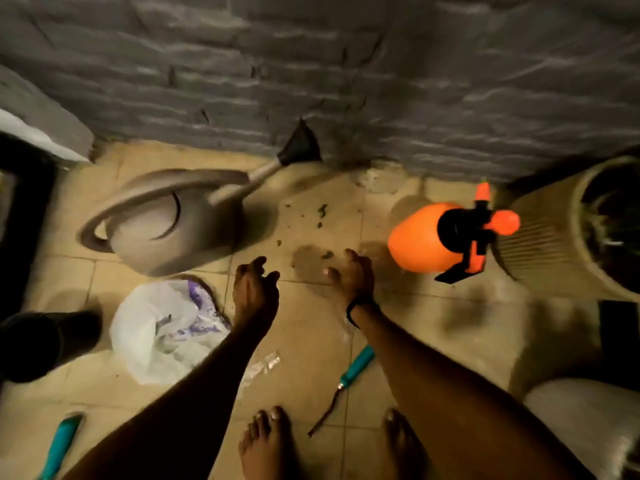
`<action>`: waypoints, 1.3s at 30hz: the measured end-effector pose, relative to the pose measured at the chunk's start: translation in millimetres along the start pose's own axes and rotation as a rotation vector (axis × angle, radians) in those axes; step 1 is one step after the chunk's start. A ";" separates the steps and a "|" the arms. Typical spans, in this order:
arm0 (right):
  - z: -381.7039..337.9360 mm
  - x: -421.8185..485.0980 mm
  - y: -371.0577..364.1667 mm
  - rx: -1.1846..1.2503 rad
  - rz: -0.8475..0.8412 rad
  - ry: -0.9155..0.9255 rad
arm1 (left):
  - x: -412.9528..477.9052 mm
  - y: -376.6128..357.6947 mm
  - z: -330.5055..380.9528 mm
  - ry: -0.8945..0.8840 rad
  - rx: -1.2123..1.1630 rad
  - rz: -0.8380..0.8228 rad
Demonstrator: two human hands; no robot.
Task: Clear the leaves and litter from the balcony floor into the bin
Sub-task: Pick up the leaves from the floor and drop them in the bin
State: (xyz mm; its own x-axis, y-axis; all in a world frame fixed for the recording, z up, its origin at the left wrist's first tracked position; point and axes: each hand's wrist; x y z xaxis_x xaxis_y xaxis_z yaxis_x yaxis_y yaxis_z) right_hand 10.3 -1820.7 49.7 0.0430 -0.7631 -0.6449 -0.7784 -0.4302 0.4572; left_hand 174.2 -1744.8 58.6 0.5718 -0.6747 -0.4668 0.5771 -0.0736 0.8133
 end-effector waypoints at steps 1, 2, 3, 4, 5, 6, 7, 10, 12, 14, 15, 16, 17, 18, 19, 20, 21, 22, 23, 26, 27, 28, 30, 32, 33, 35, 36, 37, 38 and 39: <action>9.5 20.7 -11.8 -0.051 -0.023 0.043 | 15.7 -16.1 -5.9 -0.017 0.016 0.003; 18.2 37.8 -21.5 -0.112 -0.038 0.101 | 28.9 -28.3 -8.9 -0.044 0.033 0.002; 26.9 53.8 -31.2 -0.170 -0.045 0.156 | 42.5 -41.5 -11.9 -0.088 0.059 -0.009; 34.3 65.4 -38.1 -0.213 -0.046 0.216 | 55.0 -52.5 -13.9 -0.144 0.083 -0.012; 38.1 71.6 -41.5 -0.238 -0.045 0.260 | 64.8 -60.0 -13.7 -0.204 0.099 -0.011; 43.6 78.6 -46.0 -0.252 -0.044 0.299 | 74.2 -68.9 -13.2 -0.259 0.109 0.003; 44.7 81.2 -47.8 -0.270 -0.048 0.336 | 81.5 -73.8 -10.6 -0.296 0.120 0.023; 39.0 92.9 -49.1 -0.237 0.088 0.434 | 98.5 -86.0 -3.9 -0.330 0.074 0.134; 28.4 106.3 -46.1 -0.148 0.219 0.428 | 104.8 -87.9 -2.3 -0.310 0.054 0.172; 14.6 122.4 -39.7 -0.157 0.249 0.428 | 104.9 -90.6 -3.1 -0.293 0.102 0.181; 7.0 131.2 -35.8 -0.185 0.237 0.445 | 103.8 -91.5 -2.9 -0.281 0.109 0.178; -0.1 139.0 -33.0 -0.217 0.200 0.464 | 104.1 -93.1 -3.7 -0.271 0.098 0.175; -6.2 144.3 -30.9 -0.261 0.135 0.483 | 104.9 -95.9 -5.0 -0.258 0.077 0.166; -11.5 146.5 -29.1 -0.314 0.057 0.498 | 107.2 -99.1 -6.7 -0.250 0.066 0.158; -13.7 147.8 -28.5 -0.365 -0.016 0.517 | 109.0 -101.5 -8.3 -0.234 0.061 0.151; -15.0 148.3 -28.0 -0.414 -0.071 0.538 | 110.8 -103.2 -9.8 -0.213 0.048 0.141; -15.7 147.9 -27.5 -0.450 -0.100 0.572 | 112.6 -104.0 -10.4 -0.191 0.027 0.136; -15.7 145.5 -27.9 -0.478 -0.119 0.601 | 113.1 -103.0 -9.4 -0.175 0.010 0.151; -14.7 143.0 -28.5 -0.491 -0.124 0.623 | 113.2 -101.0 -5.8 -0.170 0.001 0.173; -7.8 137.8 -34.6 -0.543 -0.137 0.634 | 122.6 -90.4 10.0 -0.224 -0.056 0.189; -2.8 135.5 -36.4 -0.580 -0.136 0.656 | 128.1 -84.8 17.5 -0.245 -0.084 0.157; 2.6 132.3 -37.4 -0.595 -0.128 0.673 | 134.0 -79.2 26.0 -0.269 -0.099 0.115; 16.4 124.1 -39.7 -0.604 -0.102 0.719 | 145.5 -72.0 36.6 -0.327 -0.053 -0.001; 29.0 115.8 -39.9 -0.624 -0.102 0.787 | 151.4 -74.1 37.3 -0.418 0.103 -0.079; 32.5 114.0 -38.4 -0.604 -0.113 0.808 | 149.8 -77.4 34.4 -0.472 0.204 -0.076; 32.8 112.2 -33.9 -0.549 -0.106 0.830 | 136.6 -88.2 24.7 -0.564 0.324 -0.042; 32.0 111.7 -31.8 -0.496 -0.074 0.853 | 125.5 -93.0 19.6 -0.582 0.324 -0.037; 33.5 111.6 -30.9 -0.425 -0.019 0.874 | 111.6 -98.2 13.1 -0.584 0.298 -0.032; 33.7 114.7 -29.1 -0.353 0.052 0.878 | 97.5 -102.8 7.6 -0.584 0.262 -0.018; 31.6 118.7 -26.1 -0.288 0.118 0.851 | 86.4 -107.1 0.8 -0.592 0.234 0.002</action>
State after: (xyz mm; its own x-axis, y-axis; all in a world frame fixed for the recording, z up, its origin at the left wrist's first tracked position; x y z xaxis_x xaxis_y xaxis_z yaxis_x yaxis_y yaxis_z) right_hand 15.9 -1884.8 -58.1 0.5100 -0.8595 0.0343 -0.6255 -0.3431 0.7007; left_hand 161.3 -1795.8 -68.6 0.1149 -0.9618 -0.2485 0.3953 -0.1853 0.8997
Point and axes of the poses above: each hand's wrist, its own x-axis towards the middle knuckle, its own y-axis out of the back of the hand, z = x × y, and after that the axes turned 14 degrees about x, right-handed
